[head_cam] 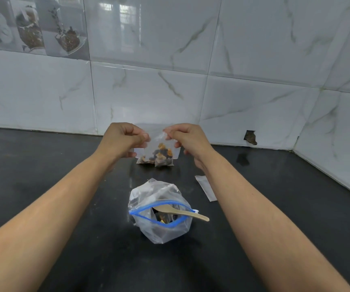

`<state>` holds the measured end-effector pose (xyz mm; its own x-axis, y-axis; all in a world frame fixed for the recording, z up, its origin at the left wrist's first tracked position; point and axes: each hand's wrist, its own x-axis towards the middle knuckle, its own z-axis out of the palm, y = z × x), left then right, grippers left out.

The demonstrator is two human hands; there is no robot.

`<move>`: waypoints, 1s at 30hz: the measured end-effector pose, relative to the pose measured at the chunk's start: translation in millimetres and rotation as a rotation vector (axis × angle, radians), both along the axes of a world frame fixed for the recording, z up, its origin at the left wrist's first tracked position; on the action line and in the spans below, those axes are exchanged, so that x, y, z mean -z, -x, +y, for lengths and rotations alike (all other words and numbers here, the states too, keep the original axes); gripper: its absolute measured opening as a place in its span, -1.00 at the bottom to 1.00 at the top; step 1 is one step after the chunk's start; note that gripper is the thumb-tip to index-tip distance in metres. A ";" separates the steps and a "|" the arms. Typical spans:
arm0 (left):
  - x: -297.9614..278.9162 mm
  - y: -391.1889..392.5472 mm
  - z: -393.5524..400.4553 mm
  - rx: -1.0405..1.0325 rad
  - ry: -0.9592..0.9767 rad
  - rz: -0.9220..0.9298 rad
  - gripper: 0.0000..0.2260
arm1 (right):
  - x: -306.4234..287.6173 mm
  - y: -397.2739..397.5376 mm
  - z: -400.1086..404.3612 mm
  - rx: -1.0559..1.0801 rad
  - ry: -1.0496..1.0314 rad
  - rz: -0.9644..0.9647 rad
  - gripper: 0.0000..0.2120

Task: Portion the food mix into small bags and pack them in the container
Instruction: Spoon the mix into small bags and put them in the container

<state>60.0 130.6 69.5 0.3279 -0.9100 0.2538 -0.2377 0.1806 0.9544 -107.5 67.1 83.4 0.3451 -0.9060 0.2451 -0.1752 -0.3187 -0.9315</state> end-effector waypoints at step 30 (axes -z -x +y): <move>76.9 -51.8 -110.1 -0.403 -0.015 -0.221 -0.80 | 77.5 -52.0 -108.4 0.289 0.298 0.502 -0.75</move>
